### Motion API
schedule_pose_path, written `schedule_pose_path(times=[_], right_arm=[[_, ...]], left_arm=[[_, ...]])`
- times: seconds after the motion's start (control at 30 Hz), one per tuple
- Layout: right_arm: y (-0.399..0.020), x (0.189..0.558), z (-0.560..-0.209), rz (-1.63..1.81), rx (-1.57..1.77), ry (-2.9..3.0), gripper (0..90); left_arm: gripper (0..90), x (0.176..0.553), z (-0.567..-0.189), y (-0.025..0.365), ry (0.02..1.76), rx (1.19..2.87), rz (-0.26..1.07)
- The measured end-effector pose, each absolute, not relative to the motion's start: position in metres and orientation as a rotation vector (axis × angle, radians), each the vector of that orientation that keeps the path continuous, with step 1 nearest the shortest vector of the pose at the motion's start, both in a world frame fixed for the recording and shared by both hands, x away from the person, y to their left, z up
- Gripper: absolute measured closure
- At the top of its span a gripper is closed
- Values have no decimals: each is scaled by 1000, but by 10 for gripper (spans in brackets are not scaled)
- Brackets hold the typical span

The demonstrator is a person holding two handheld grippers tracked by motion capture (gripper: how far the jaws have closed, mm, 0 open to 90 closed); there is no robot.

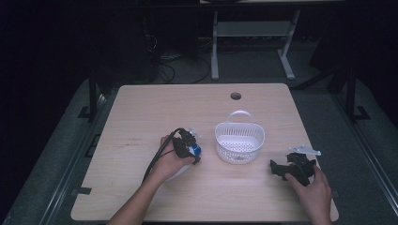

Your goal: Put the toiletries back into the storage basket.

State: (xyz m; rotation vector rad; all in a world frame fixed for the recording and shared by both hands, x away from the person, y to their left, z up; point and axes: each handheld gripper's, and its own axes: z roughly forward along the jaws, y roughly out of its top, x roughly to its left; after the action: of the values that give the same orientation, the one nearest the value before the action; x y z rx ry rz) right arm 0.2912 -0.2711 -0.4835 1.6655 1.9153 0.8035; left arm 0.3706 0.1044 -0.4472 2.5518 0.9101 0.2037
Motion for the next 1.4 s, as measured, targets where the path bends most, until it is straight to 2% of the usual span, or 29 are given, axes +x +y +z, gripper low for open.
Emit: schedule_pose_path(times=[0.37,0.73,1.4], right_arm=[[-271,291,-483,803,1666,1915,4],[-271,291,-483,803,1665,1915,4],[-271,291,-483,803,1665,1915,5]], left_arm=[[363,372,-438,115,884,2486,148],[364,372,-426,137,848,2350,63],[368,370,-406,175,739,2135,26]])
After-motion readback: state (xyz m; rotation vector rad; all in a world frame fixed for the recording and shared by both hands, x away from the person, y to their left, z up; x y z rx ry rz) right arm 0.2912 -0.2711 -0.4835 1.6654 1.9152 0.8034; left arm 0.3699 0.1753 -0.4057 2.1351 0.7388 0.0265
